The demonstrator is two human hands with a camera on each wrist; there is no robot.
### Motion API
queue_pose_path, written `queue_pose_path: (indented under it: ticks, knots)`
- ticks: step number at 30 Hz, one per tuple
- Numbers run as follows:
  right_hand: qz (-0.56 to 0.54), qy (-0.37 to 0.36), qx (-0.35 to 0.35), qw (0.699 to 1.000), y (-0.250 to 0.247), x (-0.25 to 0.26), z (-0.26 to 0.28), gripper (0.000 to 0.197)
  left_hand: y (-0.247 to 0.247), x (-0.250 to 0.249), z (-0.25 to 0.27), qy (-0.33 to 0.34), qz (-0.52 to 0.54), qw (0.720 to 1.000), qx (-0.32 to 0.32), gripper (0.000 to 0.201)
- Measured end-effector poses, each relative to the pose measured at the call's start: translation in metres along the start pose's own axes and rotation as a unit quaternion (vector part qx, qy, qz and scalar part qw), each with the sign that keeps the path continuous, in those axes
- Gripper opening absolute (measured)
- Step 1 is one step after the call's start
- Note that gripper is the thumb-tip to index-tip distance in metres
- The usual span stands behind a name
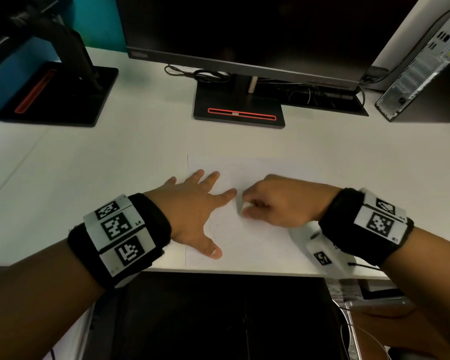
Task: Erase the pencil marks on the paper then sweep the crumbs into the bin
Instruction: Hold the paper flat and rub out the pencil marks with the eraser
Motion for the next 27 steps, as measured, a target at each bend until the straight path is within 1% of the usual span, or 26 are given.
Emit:
queue_pose_path:
  ticks: [2,3,5,7,9,11,13,15,17,19,23,25,27]
  knots:
    - [0.01,0.011,-0.03,0.999,-0.003,-0.007,-0.004,0.031,0.001,0.0,-0.001,-0.003,0.007,1.0,0.005,0.122]
    - [0.009,0.002,-0.031,0.999,0.0,-0.002,-0.007,0.027,0.002,0.001,-0.001,-0.004,0.01,1.0,0.006,0.122]
    - [-0.004,-0.037,-0.01,0.999,0.013,0.016,-0.008,0.026,0.003,0.001,-0.001,-0.004,0.014,1.0,0.006,0.123]
    - [-0.025,-0.055,0.013,0.998,0.019,0.025,-0.002,0.033,0.003,0.001,-0.002,-0.002,0.01,1.0,0.003,0.123]
    - [-0.014,-0.04,0.008,0.999,0.009,0.014,0.0,0.037,0.004,0.002,-0.002,-0.004,0.007,1.0,0.004,0.123]
    - [0.007,-0.012,-0.024,1.0,-0.001,-0.001,-0.001,0.037,0.004,0.001,-0.003,-0.006,0.007,1.0,0.006,0.123]
    - [0.021,-0.01,-0.048,0.999,0.0,-0.001,-0.003,0.037,0.004,0.001,-0.004,-0.007,0.01,1.0,0.007,0.123]
    - [0.022,-0.043,-0.034,0.998,0.012,0.018,-0.003,0.034,0.005,0.002,-0.003,-0.006,0.01,1.0,0.007,0.123]
    - [-0.004,-0.071,0.003,0.997,0.024,0.034,0.001,0.029,0.005,0.002,-0.003,-0.004,0.004,1.0,0.003,0.123]
    - [-0.013,-0.071,0.021,0.997,0.02,0.032,0.001,0.029,0.005,0.002,-0.003,-0.006,0.002,1.0,0.005,0.123]
    - [0.019,-0.014,-0.023,0.999,-0.003,0.0,-0.005,0.032,0.004,0.001,-0.002,-0.009,0.009,1.0,0.011,0.123]
    - [0.023,-0.023,-0.027,0.999,0.004,0.008,-0.008,0.031,0.004,0.002,-0.002,-0.01,0.012,1.0,0.01,0.123]
    - [0.005,-0.061,-0.007,0.998,0.019,0.032,-0.006,0.027,0.005,0.002,-0.001,-0.009,0.01,1.0,0.007,0.123]
Point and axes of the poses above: each hand's wrist, its own z-axis away from the middle knuckle, its own y-axis out of the palm, x = y × z, the point moved 7 cm from there along -z, towards the middle knuckle, and after that the axes turned 14 degrees about -y, right-handed, at the moved point
